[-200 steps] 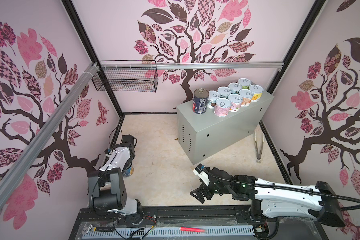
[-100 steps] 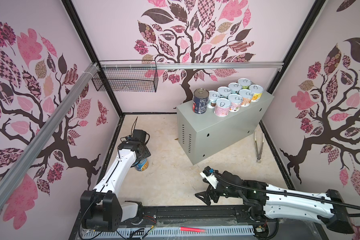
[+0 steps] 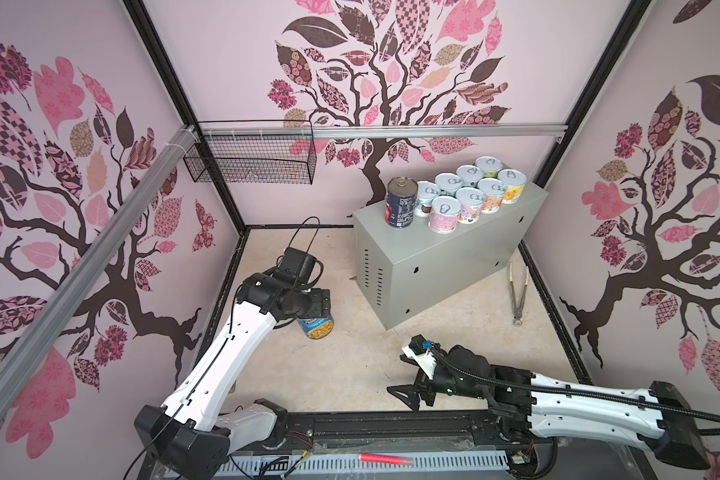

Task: Place and organize the canned foods onto the counter
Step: 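Lift the Progresso can with the left gripper toward the right gripper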

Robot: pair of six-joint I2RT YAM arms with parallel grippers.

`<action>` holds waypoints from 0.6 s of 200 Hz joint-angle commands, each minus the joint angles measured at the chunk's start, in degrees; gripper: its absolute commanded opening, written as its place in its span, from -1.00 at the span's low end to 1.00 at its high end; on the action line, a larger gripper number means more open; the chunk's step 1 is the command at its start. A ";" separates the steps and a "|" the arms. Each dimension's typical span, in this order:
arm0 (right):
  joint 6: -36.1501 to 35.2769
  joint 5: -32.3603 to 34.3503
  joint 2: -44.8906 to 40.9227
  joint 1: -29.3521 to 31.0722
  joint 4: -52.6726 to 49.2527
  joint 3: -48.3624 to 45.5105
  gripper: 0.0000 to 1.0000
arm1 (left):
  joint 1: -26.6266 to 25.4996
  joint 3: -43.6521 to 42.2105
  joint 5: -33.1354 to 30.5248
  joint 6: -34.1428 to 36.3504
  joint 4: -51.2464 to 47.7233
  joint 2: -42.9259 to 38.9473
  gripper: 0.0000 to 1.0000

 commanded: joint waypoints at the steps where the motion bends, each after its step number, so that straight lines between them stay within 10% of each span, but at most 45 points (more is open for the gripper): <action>1: -2.52 -0.36 1.13 -0.34 4.31 2.99 1.00 | -2.69 8.84 4.04 3.53 -0.78 -0.36 -0.34; 120: -5.00 -3.34 9.20 -4.02 21.18 11.66 1.00 | -12.58 25.65 14.82 3.83 -4.42 4.15 -0.43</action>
